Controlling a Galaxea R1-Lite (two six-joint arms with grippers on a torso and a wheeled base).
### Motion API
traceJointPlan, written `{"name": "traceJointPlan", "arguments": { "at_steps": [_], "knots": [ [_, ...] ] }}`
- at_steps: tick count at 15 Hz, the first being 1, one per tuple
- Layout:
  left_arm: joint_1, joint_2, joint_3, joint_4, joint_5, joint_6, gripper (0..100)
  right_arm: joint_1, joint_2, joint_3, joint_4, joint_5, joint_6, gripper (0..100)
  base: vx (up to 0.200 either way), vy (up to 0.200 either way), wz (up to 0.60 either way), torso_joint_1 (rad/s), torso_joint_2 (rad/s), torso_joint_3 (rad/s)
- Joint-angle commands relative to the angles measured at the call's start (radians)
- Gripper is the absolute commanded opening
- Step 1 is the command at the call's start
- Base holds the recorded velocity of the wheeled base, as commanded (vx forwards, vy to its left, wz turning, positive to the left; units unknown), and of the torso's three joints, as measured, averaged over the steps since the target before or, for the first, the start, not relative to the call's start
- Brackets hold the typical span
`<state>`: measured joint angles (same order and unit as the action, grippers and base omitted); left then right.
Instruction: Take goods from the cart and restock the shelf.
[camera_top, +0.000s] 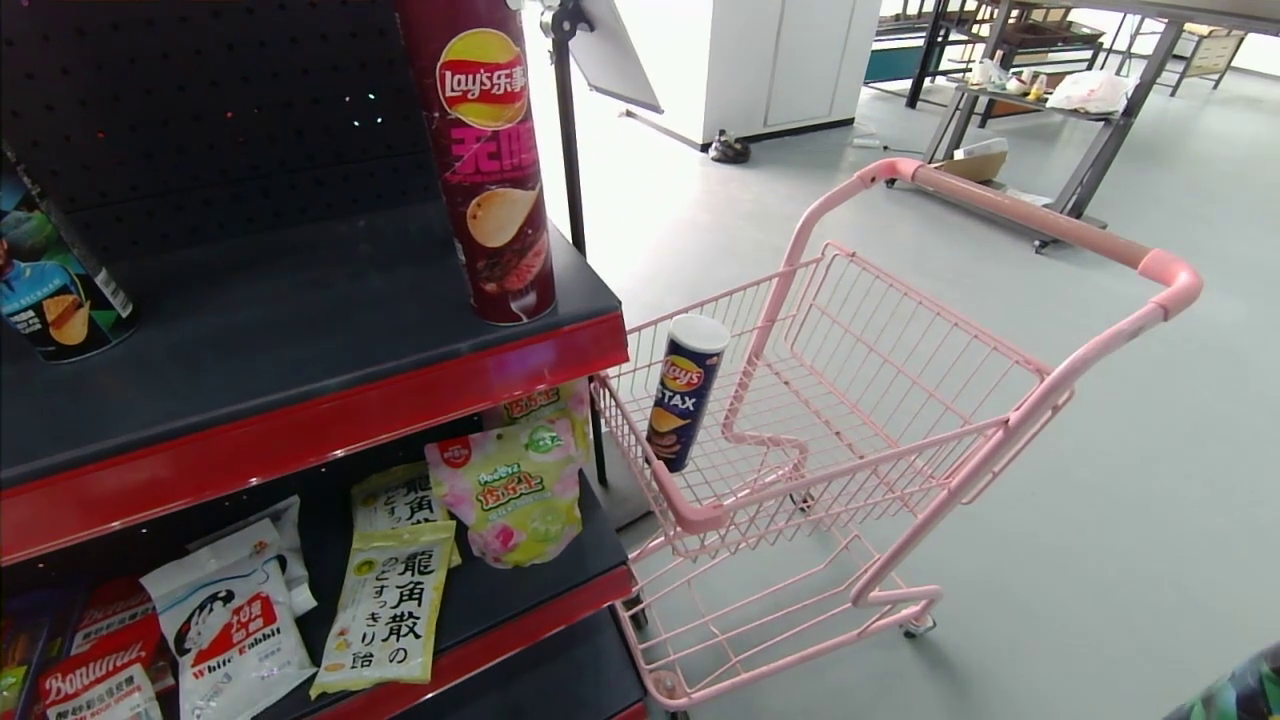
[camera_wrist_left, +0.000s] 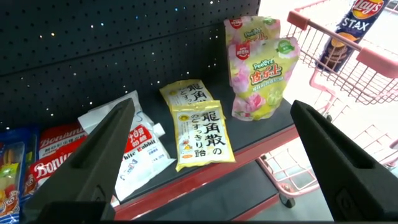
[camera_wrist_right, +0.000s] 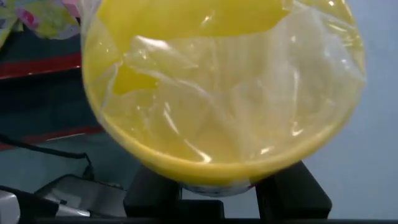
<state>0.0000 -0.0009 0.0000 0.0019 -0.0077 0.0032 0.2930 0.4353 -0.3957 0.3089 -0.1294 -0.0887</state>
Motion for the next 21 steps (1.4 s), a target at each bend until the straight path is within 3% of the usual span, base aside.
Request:
{"name": "traceJointPlan", "arguments": {
  "at_steps": [1, 10, 21],
  "knots": [
    [0.000, 0.001, 0.000, 0.001, 0.000, 0.000, 100, -0.011, -0.107, 0.020, -0.001, -0.003, -0.005, 0, 0.000, 0.000, 0.00, 0.000, 0.00, 0.000],
    [0.000, 0.001, -0.002, 0.001, -0.002, 0.003, 100, -0.009, -0.001, -0.083, -0.014, -0.001, -0.042, 0, 0.000, 0.000, 0.00, 0.149, -0.48, -0.328],
    [0.000, 0.001, -0.002, 0.000, -0.002, 0.004, 100, -0.008, 0.056, -0.109, -0.033, 0.002, -0.042, 0, 0.000, 0.000, 0.00, 0.182, -0.46, -0.286]
  ]
}}
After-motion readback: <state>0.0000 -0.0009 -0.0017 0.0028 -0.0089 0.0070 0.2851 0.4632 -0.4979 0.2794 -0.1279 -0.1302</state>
